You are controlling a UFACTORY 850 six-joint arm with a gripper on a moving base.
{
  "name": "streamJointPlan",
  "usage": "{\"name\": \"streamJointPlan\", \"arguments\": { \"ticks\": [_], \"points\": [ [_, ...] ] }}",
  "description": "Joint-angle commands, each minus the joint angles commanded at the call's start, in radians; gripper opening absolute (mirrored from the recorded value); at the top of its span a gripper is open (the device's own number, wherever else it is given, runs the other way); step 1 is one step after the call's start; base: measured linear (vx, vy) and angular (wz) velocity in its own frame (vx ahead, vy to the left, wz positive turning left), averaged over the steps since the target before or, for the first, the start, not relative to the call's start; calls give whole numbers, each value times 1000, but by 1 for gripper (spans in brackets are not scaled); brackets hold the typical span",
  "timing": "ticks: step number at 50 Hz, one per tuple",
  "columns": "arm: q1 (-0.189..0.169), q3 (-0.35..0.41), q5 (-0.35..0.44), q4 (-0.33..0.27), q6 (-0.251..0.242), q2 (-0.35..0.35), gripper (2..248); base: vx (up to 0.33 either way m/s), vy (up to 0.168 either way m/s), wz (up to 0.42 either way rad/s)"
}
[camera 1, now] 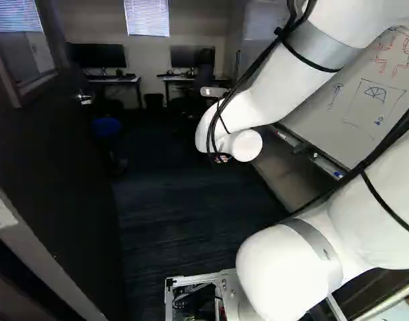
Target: Open the door and move inside
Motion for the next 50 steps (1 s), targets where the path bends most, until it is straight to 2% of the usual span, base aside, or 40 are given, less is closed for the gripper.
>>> {"name": "streamJointPlan", "arguments": {
  "ticks": [50],
  "points": [
    [0, 0, 0, 0, 0, 0, 247, 179, 8, 2]
  ]
}}
